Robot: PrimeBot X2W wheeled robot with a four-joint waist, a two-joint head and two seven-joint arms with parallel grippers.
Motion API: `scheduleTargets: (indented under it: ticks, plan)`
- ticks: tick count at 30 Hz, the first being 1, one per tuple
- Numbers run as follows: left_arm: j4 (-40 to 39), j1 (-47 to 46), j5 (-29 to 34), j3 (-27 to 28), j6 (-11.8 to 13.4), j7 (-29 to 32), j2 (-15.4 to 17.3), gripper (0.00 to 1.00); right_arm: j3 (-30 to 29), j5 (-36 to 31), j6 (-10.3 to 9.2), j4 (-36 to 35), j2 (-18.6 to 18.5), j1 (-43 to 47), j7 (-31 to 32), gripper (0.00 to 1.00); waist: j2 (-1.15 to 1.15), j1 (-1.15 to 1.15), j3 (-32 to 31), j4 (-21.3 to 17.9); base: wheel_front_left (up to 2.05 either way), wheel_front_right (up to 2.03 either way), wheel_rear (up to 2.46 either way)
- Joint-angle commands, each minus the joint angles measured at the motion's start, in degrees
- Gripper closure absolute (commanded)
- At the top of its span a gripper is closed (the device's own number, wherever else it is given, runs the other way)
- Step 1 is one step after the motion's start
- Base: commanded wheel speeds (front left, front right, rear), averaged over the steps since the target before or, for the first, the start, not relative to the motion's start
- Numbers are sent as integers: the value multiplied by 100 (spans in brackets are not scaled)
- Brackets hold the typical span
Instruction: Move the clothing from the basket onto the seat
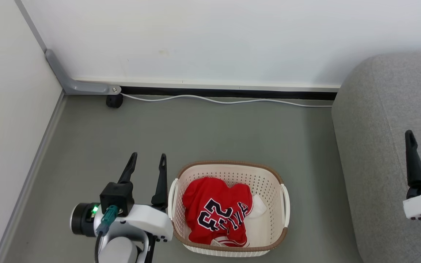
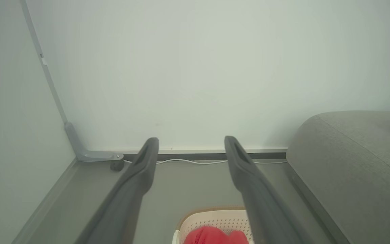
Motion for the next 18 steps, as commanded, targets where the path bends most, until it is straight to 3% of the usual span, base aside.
scheduleTargets:
  ticks: [1, 11, 18]
  plan:
    - [-195, -9, 78, 271, -53, -35, 53, 0, 131, -68, 19, -203, -101, 63, -34, 0, 0, 0, -85, 4, 0, 0, 0]
    - [-684, 861, 458, 1213, -223, -35, 13, 0, 477, -315, 19, -501, 78, 451, -34, 0, 0, 0, -301, -91, 0, 0, 0]
    - [-909, 1117, 518, 1272, -243, -35, 1, 0, 701, -453, 19, -561, 83, 586, -34, 0, 0, 0, -304, -115, 0, 0, 0]
